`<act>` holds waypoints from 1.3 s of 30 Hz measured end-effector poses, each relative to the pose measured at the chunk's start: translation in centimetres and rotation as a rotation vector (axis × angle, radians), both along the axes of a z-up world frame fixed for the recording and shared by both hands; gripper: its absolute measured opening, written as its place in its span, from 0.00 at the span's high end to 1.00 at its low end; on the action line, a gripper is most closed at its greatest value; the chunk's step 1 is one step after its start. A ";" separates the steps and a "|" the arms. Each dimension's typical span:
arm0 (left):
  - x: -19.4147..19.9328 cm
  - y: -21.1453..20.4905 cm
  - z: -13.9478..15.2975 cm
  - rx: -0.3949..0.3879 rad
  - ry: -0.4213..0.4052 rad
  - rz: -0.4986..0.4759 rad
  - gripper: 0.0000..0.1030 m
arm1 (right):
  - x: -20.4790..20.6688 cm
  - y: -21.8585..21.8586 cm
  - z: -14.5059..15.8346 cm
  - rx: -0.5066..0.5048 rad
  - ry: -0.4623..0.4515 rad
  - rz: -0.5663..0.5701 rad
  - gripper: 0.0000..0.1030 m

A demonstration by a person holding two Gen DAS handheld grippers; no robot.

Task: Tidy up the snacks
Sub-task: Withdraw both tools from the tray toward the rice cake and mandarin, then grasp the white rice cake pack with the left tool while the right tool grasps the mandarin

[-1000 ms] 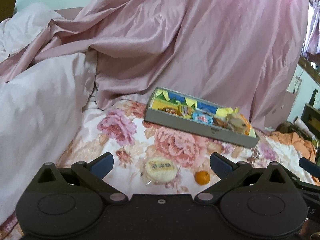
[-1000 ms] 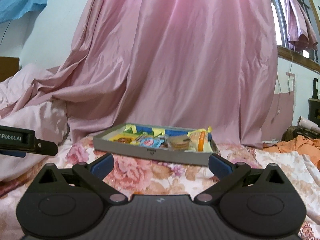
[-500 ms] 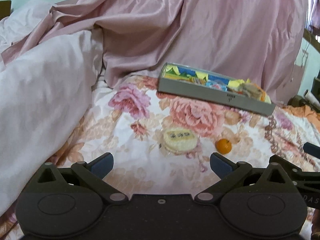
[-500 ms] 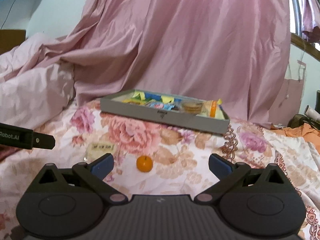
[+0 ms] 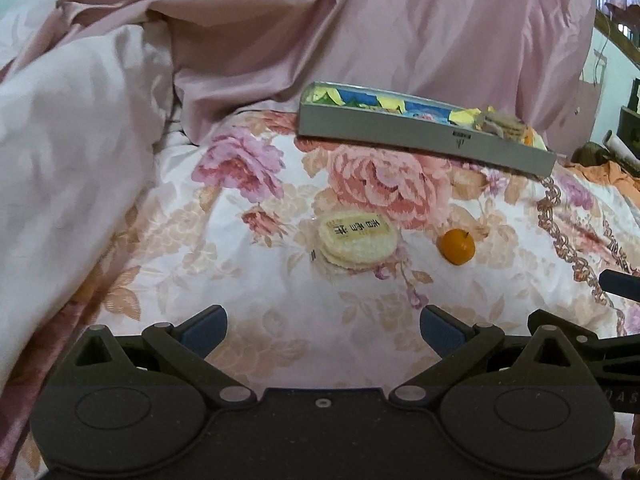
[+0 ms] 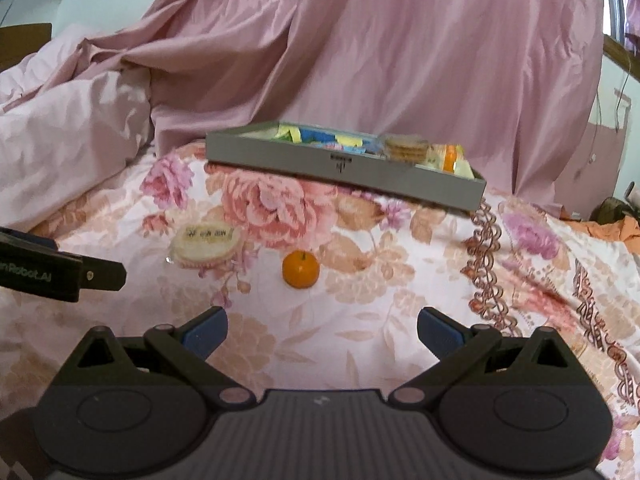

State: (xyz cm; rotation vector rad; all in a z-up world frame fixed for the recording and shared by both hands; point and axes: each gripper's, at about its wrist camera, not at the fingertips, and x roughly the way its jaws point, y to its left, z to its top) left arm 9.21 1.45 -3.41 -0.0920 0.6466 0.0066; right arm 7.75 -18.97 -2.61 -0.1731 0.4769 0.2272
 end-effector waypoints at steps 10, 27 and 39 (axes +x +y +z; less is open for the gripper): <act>2.0 0.6 -1.7 0.001 0.019 -0.009 0.01 | 1.6 0.3 -1.9 -0.011 0.049 -0.001 0.00; 7.5 0.8 -2.8 -0.064 0.002 -0.021 0.01 | 4.4 0.3 -3.6 -0.021 0.008 -0.017 0.00; 10.4 -0.3 -3.0 -0.049 -0.005 -0.163 0.01 | 6.8 1.1 -4.2 -0.044 0.025 0.042 0.00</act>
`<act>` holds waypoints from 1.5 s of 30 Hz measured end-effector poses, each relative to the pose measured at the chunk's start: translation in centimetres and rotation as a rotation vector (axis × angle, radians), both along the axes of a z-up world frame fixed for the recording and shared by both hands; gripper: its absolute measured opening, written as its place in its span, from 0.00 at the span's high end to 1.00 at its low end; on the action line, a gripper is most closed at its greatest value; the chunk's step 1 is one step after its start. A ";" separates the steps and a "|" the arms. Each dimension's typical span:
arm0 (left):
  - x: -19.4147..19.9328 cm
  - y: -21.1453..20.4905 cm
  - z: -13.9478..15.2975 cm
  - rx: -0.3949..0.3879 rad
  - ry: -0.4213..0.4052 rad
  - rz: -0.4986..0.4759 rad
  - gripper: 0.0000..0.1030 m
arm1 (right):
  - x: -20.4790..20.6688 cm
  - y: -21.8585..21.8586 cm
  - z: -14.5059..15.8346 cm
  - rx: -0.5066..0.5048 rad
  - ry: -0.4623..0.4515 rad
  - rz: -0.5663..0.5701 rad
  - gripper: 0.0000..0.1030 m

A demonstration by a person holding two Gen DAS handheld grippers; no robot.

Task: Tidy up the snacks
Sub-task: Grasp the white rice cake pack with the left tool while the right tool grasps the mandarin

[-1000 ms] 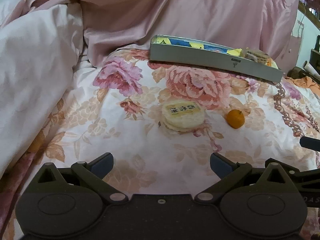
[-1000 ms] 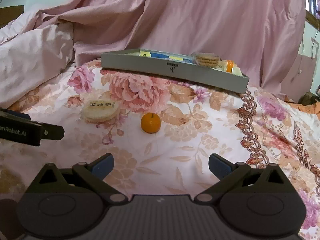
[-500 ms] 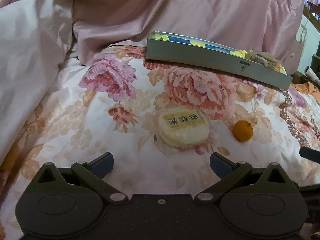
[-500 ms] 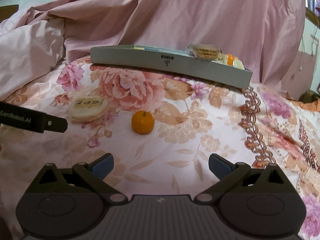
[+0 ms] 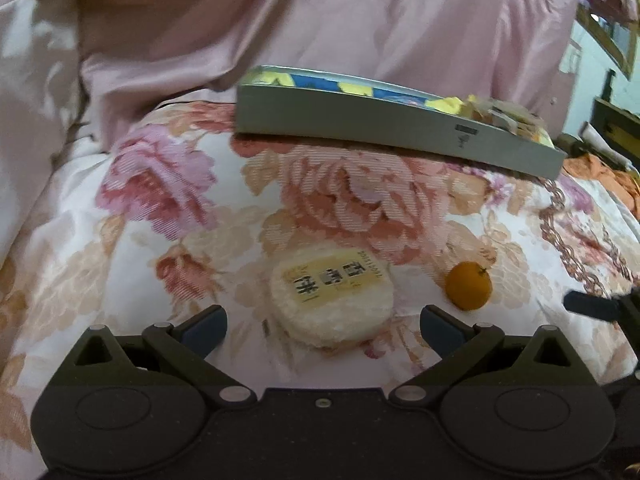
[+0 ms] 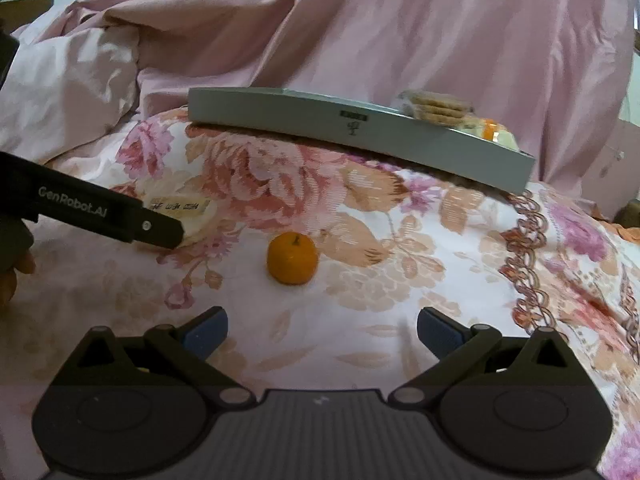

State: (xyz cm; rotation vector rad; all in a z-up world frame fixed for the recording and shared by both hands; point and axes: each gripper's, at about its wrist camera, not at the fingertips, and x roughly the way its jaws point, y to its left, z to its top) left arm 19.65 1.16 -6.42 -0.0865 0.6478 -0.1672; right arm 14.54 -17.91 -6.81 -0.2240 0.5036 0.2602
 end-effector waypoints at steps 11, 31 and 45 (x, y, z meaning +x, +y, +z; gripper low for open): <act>1.4 0.4 -0.9 -0.019 0.019 -0.031 0.01 | 3.0 1.2 0.4 0.021 -0.062 0.042 0.02; 2.9 -0.2 -1.2 -0.028 -0.005 -0.053 0.01 | 4.6 1.0 -0.3 0.071 -0.026 0.044 0.38; 2.7 -0.3 -1.4 -0.023 -0.035 -0.062 0.11 | 4.8 1.0 -0.6 0.085 -0.009 0.072 0.55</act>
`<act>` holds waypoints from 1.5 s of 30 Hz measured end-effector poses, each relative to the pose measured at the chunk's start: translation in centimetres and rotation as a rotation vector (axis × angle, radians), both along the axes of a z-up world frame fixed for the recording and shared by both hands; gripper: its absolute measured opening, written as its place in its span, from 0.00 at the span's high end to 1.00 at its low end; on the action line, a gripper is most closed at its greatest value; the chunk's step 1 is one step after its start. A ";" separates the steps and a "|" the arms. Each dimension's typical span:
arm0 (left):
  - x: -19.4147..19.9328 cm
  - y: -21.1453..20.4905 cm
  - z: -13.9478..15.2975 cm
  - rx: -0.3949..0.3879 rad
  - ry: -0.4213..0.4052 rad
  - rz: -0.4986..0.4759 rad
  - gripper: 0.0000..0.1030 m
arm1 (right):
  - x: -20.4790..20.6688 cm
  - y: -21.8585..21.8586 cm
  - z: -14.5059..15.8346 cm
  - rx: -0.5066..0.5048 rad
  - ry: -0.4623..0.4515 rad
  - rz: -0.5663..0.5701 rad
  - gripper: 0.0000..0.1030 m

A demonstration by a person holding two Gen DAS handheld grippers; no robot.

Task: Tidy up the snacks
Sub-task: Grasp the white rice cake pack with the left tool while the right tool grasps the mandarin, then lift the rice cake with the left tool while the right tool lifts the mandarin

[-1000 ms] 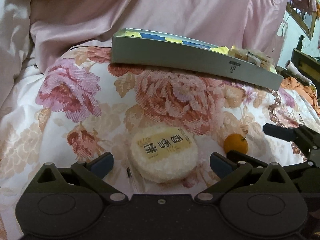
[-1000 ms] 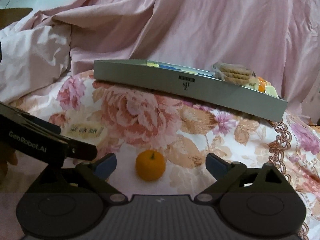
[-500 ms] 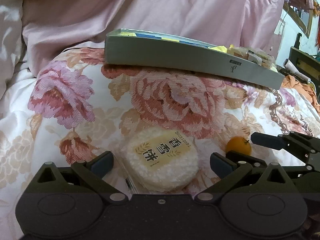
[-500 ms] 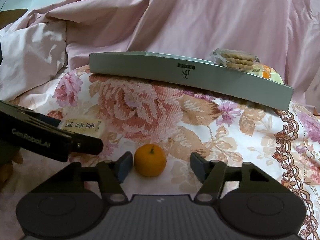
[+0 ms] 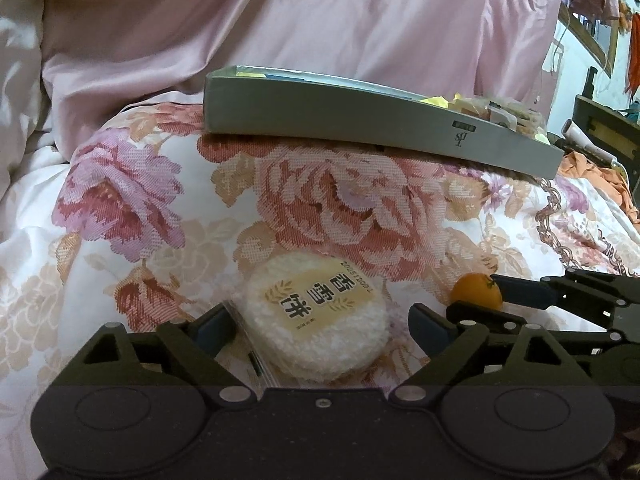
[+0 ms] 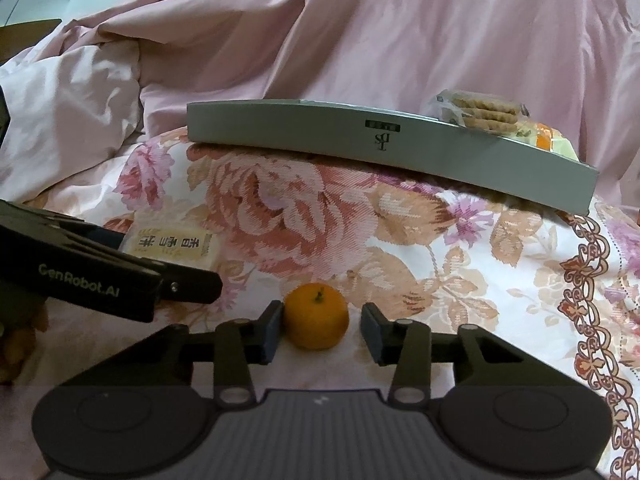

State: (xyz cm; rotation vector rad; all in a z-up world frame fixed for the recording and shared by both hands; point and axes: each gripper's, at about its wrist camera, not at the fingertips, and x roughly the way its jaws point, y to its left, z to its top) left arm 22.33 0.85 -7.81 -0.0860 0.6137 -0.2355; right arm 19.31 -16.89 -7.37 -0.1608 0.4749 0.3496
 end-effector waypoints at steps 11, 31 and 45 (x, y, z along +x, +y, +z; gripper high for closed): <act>-0.1 -0.2 0.0 0.020 -0.013 0.007 0.19 | 0.0 0.0 0.0 0.003 0.005 0.001 0.56; -0.8 0.0 0.4 -0.002 -0.066 0.000 0.42 | 0.0 0.1 -0.1 -0.002 0.004 -0.002 0.56; -1.5 -0.3 0.9 0.005 -0.112 -0.008 0.56 | -0.1 0.3 -0.1 -0.019 -0.006 -0.003 0.57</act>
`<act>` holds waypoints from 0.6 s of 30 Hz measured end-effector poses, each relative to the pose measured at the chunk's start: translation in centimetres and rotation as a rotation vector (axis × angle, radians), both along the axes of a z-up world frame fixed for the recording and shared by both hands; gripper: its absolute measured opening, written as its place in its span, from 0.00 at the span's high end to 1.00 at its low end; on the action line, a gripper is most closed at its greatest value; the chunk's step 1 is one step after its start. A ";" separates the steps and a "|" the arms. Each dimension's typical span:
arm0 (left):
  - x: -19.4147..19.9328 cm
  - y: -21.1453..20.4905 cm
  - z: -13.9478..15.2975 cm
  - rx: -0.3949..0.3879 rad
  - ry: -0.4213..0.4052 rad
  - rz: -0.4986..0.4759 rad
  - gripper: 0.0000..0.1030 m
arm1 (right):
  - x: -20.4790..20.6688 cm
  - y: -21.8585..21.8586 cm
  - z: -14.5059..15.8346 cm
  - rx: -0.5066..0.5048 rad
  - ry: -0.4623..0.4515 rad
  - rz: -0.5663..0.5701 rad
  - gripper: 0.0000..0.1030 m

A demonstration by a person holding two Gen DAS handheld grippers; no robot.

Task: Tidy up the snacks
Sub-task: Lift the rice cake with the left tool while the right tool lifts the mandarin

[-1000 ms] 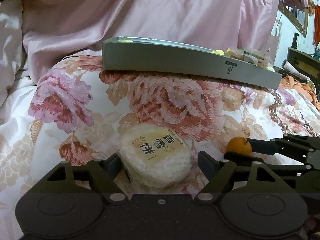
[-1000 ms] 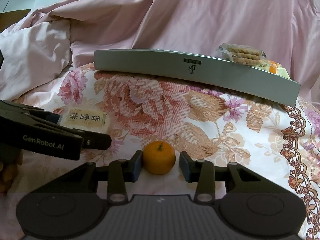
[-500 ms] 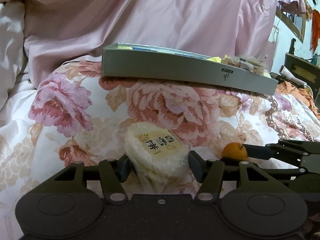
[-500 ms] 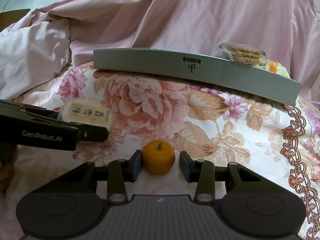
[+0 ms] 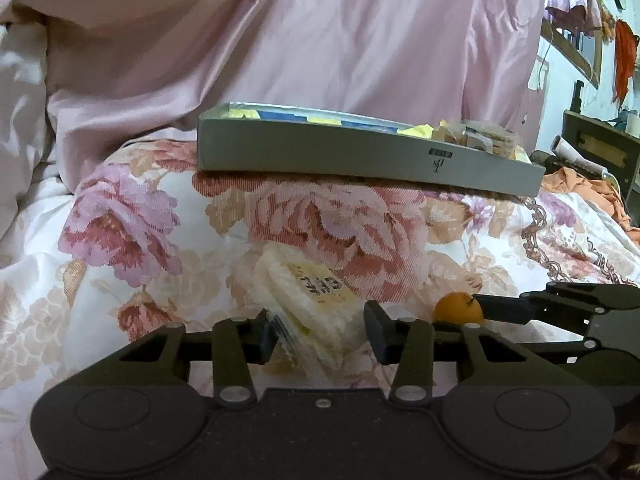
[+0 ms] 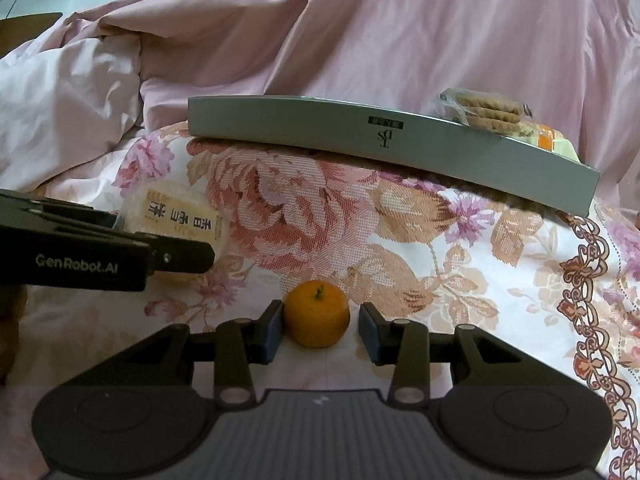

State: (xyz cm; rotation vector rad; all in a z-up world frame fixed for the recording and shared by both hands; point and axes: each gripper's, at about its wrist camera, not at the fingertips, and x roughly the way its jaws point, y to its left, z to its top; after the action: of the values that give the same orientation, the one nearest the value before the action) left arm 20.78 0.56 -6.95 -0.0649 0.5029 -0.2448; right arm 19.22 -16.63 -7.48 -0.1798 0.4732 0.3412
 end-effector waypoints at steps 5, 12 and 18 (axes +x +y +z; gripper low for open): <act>-0.6 -0.3 0.3 0.016 -0.031 -0.003 0.63 | 0.0 0.0 0.0 -0.006 -0.006 0.001 0.57; -1.3 -0.6 0.7 0.027 -0.059 0.005 0.69 | -0.4 0.3 0.0 -0.019 -0.027 0.011 0.63; -2.0 -1.2 1.0 0.038 -0.067 -0.007 0.76 | -0.5 0.2 0.1 -0.015 -0.036 0.010 0.63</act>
State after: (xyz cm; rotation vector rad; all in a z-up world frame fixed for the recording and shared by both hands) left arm 18.81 -0.63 -5.98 -0.0184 0.4409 -0.2432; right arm 18.70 -16.45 -7.37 -0.2030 0.4397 0.3436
